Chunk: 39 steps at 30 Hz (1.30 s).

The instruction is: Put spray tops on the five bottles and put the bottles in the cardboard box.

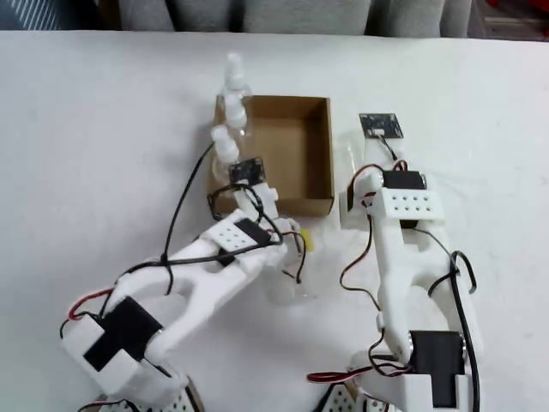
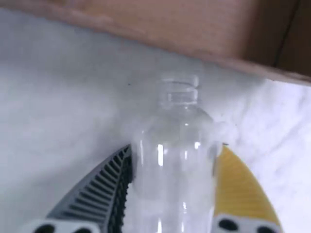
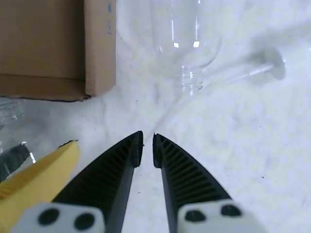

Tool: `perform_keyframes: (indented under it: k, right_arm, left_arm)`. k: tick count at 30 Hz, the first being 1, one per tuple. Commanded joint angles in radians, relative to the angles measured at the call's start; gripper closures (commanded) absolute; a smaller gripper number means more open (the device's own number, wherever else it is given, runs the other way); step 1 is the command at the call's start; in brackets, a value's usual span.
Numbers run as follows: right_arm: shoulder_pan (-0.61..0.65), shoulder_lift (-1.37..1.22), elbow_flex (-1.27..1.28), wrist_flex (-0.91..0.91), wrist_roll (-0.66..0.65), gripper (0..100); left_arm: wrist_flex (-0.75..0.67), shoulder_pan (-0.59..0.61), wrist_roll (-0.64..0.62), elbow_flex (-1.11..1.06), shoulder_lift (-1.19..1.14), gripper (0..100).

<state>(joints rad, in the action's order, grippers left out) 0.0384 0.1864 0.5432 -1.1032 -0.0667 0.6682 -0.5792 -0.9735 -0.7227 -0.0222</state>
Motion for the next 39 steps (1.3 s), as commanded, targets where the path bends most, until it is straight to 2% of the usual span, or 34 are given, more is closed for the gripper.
perform_keyframes:
  k: [1, 4, 8, 12, 16, 18, 23, 26, 30, 34, 37, 39]
  right_arm:
    - [-0.002, 0.027, -0.006, 0.013, -0.012, 98.2]
    - [-0.002, 0.027, -0.006, 0.013, -0.012, 98.2]
    - [-0.002, 0.027, -0.006, 0.013, -0.012, 98.2]
    - [-0.004, 0.027, 0.006, 0.018, -0.012, 98.2]
    - [-0.004, 0.027, 0.008, 0.018, -0.012, 98.2]
    - [-0.004, 0.027, 0.008, 0.018, -0.012, 98.2]
    - [-0.004, 0.027, 0.008, 0.018, -0.012, 98.2]
    - [-0.004, 0.027, 0.008, 0.018, -0.012, 98.2]
    - [-0.004, 0.027, 0.008, 0.018, -0.012, 98.2]
    - [-0.004, 0.027, 0.008, 0.018, -0.012, 98.2]
    - [-0.004, 0.027, 0.008, 0.019, -0.012, 98.2]
    - [-0.004, 0.027, 0.008, 0.019, -0.012, 98.2]
  left_arm:
    - [0.069, 0.027, 0.129, 0.035, 0.117, 98]
    - [0.15, 0.045, 0.226, 0.035, 0.165, 95]
    - [0.236, 0.047, 0.284, 0.011, 0.183, 98]
    - [0.25, 0.047, 0.408, -0.063, 0.189, 98]
    - [0.245, 0.053, 0.436, -0.074, 0.189, 96]
    - [0.245, 0.082, 0.436, -0.072, 0.188, 89]
    - [0.255, 0.147, 0.442, -0.081, 0.189, 59]
    - [0.313, 0.153, 0.442, -0.058, 0.189, 51]
    - [0.382, 0.153, 0.442, -0.015, 0.189, 56]
    - [0.384, 0.153, 0.445, 0.014, 0.183, 68]
    - [0.387, 0.165, 0.519, 0.046, 0.183, 77]
    - [0.387, 0.177, 0.559, 0.071, 0.183, 79]
